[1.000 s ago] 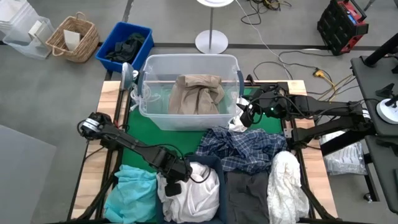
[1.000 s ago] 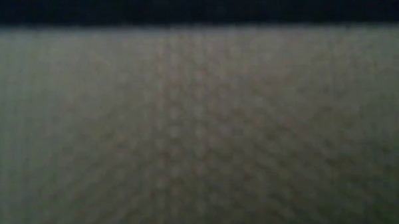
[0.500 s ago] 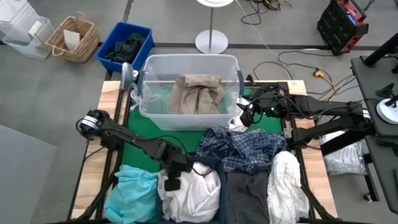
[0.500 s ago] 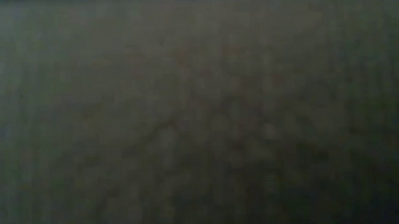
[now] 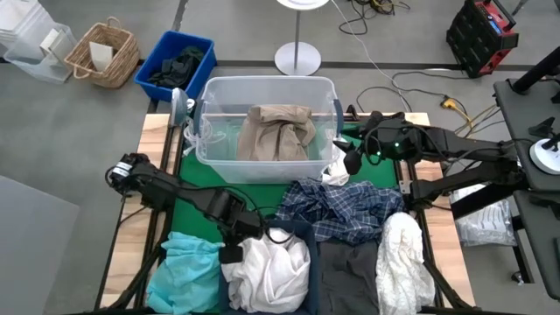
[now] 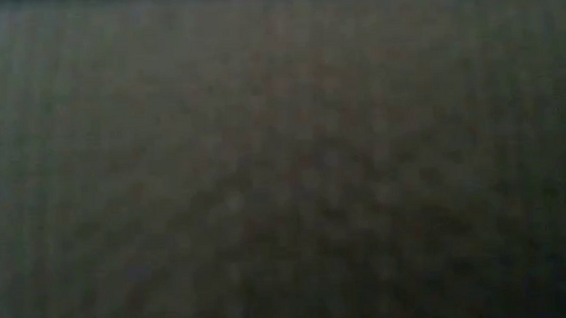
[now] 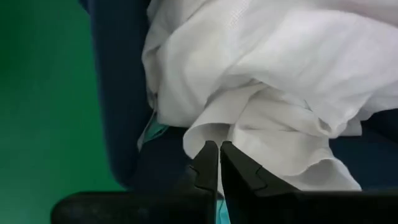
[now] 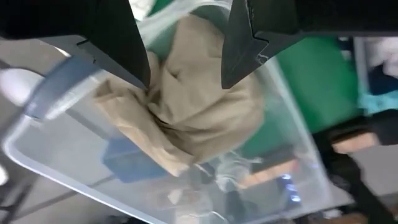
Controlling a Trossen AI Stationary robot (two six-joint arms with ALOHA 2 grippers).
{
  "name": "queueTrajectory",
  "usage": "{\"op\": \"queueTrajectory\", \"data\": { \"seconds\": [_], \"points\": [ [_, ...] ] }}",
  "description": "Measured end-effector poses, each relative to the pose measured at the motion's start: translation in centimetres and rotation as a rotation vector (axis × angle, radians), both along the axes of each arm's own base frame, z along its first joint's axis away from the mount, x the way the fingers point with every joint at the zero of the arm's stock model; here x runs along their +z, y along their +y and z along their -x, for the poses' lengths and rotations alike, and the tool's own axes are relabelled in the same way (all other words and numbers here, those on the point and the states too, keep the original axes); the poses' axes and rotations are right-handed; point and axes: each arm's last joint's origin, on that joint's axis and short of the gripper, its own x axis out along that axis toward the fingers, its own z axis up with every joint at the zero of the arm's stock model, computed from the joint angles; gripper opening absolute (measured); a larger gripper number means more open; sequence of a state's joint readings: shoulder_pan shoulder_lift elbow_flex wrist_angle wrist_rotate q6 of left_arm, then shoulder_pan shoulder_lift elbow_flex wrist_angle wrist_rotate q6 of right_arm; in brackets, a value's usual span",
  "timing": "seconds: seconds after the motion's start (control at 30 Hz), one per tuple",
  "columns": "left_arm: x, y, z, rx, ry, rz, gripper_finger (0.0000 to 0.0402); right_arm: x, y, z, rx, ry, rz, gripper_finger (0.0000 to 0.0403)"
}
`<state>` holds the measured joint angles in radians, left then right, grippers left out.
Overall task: Sort clothes
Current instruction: Put the light blue shorts into the transparent laundry bin
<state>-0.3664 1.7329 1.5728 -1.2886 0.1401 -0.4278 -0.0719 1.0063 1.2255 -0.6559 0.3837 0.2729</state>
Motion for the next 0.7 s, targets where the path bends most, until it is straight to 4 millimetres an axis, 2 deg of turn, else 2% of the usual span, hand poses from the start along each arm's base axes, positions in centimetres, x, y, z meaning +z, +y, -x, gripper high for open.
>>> {"op": "queueTrajectory", "data": {
  "seconds": [0.13, 0.37, 0.57, 0.7],
  "points": [
    [0.4, 0.1, 0.0, 0.002, -0.007, -0.027, 0.0000, 0.2, 0.1, 0.1, 0.020, -0.003, -0.008, 0.0189],
    [1.3, 0.7, 0.5, 0.015, 0.003, -0.167, 0.0000, -0.9, 0.3, 0.9, 0.005, 0.095, -0.129, 0.0189],
    [2.4, 1.7, 1.7, 0.049, 0.021, -0.314, 0.0000, -1.7, 0.5, 1.4, 0.039, 0.192, -0.184, 0.0189],
    [4.1, 2.4, 3.2, 0.103, -0.027, -0.320, 0.0000, -2.6, 0.6, 2.3, 0.012, 0.306, -0.236, 0.0189]
  ]
}}
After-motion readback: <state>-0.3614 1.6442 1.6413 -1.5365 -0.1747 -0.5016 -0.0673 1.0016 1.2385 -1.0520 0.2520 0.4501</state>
